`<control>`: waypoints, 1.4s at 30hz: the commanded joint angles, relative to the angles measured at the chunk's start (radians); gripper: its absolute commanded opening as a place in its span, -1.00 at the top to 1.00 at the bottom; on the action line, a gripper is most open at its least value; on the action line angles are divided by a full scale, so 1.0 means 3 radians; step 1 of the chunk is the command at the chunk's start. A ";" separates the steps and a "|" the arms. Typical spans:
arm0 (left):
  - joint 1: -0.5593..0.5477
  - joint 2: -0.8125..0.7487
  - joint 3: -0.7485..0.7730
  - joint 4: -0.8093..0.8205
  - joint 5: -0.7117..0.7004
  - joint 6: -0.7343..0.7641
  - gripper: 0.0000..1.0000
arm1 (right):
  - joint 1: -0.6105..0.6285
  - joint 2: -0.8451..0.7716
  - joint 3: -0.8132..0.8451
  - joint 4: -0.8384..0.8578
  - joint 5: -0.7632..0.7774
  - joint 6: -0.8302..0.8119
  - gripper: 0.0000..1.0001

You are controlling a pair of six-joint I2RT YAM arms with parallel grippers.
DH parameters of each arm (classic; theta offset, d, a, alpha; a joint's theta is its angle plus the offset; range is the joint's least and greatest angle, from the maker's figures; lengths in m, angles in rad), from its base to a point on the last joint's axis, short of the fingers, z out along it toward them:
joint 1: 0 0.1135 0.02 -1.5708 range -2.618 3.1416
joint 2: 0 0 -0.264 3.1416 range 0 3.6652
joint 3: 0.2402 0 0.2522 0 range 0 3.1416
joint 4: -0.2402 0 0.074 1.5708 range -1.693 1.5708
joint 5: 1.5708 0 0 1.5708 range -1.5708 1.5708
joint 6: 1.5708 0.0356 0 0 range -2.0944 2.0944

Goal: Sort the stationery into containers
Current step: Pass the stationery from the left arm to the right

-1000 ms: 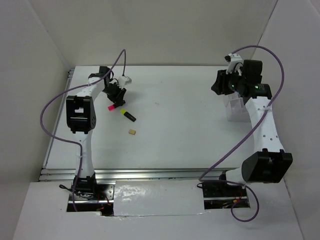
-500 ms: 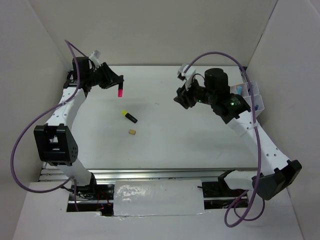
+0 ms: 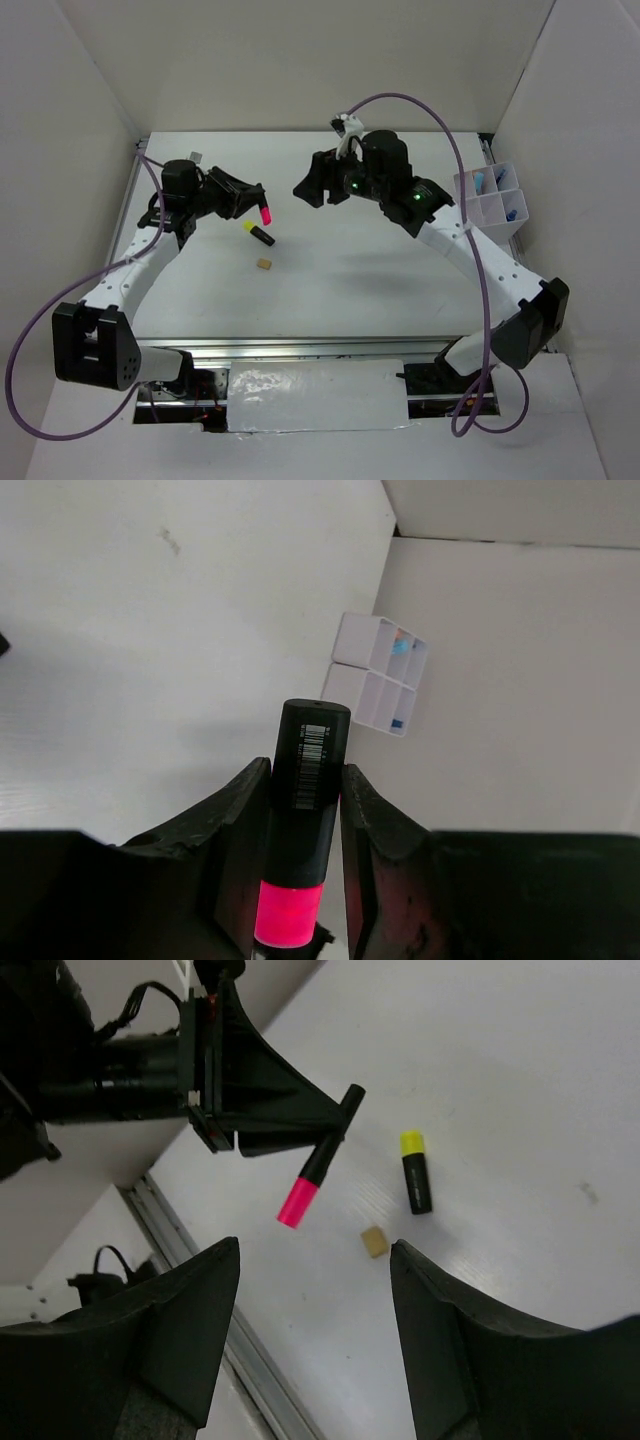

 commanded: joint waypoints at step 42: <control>0.0174 -0.0095 -0.0164 0.0488 0.0348 -0.2063 1.00 | 0.0920 0.0644 -0.0110 0.1302 0.1466 -0.0075 -0.12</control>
